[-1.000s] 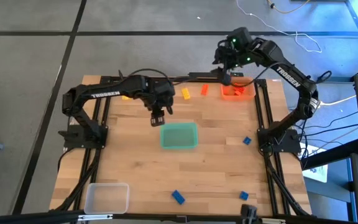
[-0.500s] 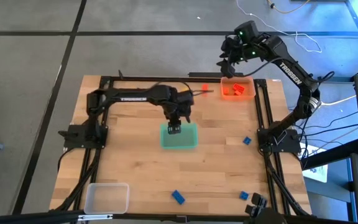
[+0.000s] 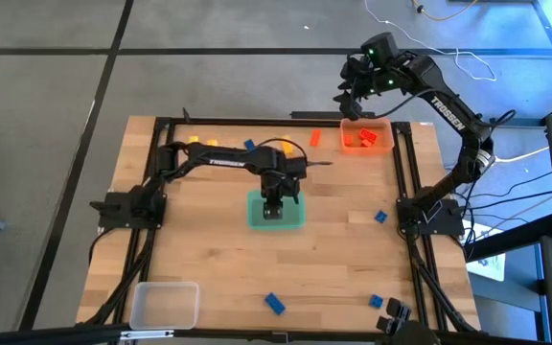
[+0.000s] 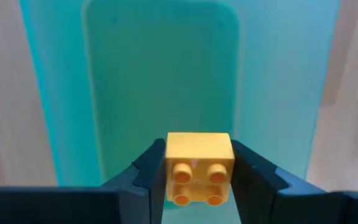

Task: Sort & place blocks by color
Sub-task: Put the yellow game piece into the blue bin, then put the orange game piece into the orange bin, then adjust the orange bin

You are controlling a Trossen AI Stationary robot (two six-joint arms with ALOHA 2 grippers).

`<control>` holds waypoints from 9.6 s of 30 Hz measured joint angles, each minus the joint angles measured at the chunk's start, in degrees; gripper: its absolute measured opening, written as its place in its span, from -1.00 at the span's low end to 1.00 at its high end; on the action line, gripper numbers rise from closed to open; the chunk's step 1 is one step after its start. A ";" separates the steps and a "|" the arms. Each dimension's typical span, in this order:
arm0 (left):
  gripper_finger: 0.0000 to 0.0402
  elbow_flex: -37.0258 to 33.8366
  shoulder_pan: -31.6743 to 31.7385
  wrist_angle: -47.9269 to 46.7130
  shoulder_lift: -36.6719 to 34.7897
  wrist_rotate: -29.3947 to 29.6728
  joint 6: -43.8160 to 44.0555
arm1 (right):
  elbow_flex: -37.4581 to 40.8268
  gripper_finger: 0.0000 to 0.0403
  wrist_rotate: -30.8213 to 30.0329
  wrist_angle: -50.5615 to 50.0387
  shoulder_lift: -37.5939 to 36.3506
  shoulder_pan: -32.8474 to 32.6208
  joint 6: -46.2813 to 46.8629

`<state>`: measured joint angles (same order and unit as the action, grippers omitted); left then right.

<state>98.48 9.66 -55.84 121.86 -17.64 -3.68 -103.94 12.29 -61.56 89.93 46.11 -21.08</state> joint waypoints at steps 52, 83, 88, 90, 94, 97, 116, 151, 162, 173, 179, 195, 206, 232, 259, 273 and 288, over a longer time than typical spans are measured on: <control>-0.05 -0.08 11.54 -1.00 -18.05 18.97 5.75 | 0.00 -0.02 -0.15 -2.29 0.24 -0.39 22.34; -0.06 -0.07 23.00 -1.52 -23.45 25.10 1.28 | 5.25 -0.02 -8.88 7.20 26.63 -4.17 61.00; -0.05 -0.07 25.06 -1.55 -23.45 25.10 -1.96 | 5.25 -0.02 -6.63 10.09 28.86 -5.37 64.38; -0.05 -0.07 25.76 -1.57 -23.45 25.10 -2.76 | 5.25 -0.02 -6.63 10.19 29.84 -5.59 64.54; -0.05 -0.07 26.66 -1.57 -23.43 25.08 -2.94 | 5.25 -0.02 -7.75 9.97 32.24 -5.55 64.61; -0.06 -0.07 26.85 -1.57 -23.43 25.00 -3.01 | 5.25 -0.02 -8.05 9.25 34.22 -5.52 64.63; -0.06 -0.07 26.81 -1.57 -23.38 23.94 -7.52 | 5.22 -0.02 -12.88 6.95 35.17 -4.74 68.70; -0.06 -0.07 26.81 -1.76 -23.36 23.97 -10.59 | 13.88 -0.30 -13.19 15.54 34.93 -4.72 62.08; -0.06 -0.07 26.81 -1.74 -23.36 23.99 -11.54 | 5.64 -0.30 -12.53 9.89 35.64 -4.70 54.08; -0.06 -0.07 26.81 -1.76 -23.36 23.97 -11.45 | -7.68 -0.30 -23.21 -16.43 35.47 -4.76 44.58; -0.06 -0.07 26.81 -1.76 -23.36 23.97 -11.43 | -9.01 -0.30 -29.61 -28.44 35.24 -4.77 43.02; -0.06 -0.07 26.79 -1.74 -23.36 23.97 -9.97 | 3.38 -0.30 -32.22 -27.90 33.79 -2.75 40.07; -0.06 -0.07 26.79 -1.63 -23.36 23.94 -9.56 | 9.58 -0.30 -31.54 -22.15 34.05 -0.43 36.91; -0.06 -0.07 26.79 -1.70 -23.36 23.97 -8.46 | 10.49 0.46 -34.30 -22.62 30.30 1.31 40.24; -0.06 -0.09 26.81 -1.48 -23.36 23.97 -8.50 | 20.95 0.47 -2.21 -23.46 5.15 -16.99 44.24; -0.06 -0.09 26.81 -1.02 -23.36 23.98 -10.34 | 48.80 0.47 -5.86 -7.04 0.26 -18.40 58.44; -0.06 -0.09 26.81 -1.02 -23.36 23.97 -10.34 | 55.87 0.47 -19.67 1.82 0.26 -12.94 58.07</control>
<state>98.39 36.47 -56.86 98.50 6.33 -14.02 -48.07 -7.37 -59.74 90.19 33.16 36.99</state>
